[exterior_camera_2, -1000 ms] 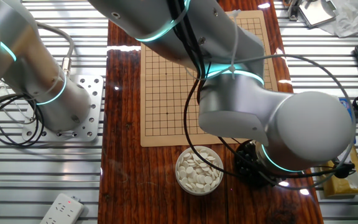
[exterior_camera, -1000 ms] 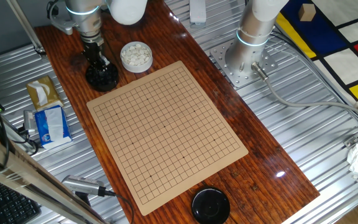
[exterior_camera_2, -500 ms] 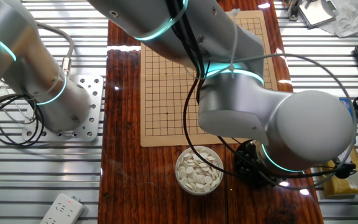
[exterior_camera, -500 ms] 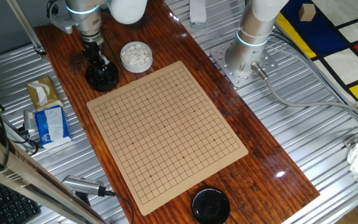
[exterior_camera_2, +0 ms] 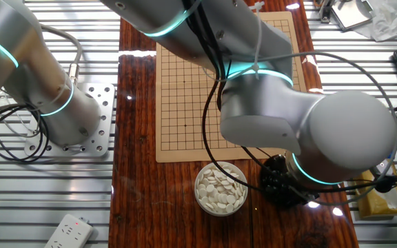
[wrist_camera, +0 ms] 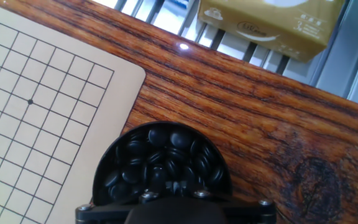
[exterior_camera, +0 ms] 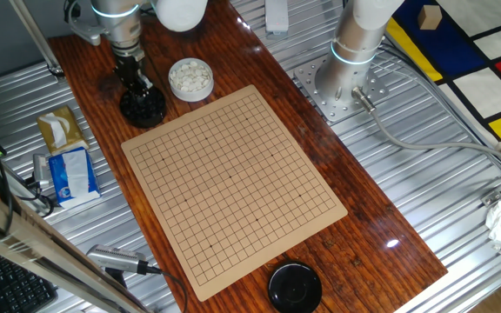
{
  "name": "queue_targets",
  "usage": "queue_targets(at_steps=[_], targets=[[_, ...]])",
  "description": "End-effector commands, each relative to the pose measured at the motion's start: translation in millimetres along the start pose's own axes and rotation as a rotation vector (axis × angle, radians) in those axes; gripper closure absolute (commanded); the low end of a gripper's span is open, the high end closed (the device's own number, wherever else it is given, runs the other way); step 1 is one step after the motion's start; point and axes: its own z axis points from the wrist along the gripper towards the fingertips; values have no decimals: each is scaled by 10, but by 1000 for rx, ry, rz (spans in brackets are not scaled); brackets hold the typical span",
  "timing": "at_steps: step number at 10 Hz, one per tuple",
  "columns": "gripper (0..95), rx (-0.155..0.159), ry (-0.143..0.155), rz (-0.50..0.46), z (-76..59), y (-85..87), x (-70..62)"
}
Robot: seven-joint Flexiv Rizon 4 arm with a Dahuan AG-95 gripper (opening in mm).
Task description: Play the first move as black on the 3-4 point in the upper right corner of the Go board
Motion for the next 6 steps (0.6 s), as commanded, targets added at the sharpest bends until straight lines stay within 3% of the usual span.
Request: queue_targets(at_steps=[1, 4, 6], targets=[[950, 0, 0, 8, -11, 28, 15], [950, -32, 14, 9, -73, 36, 16], [950, -72, 42, -10, -88, 34, 15]])
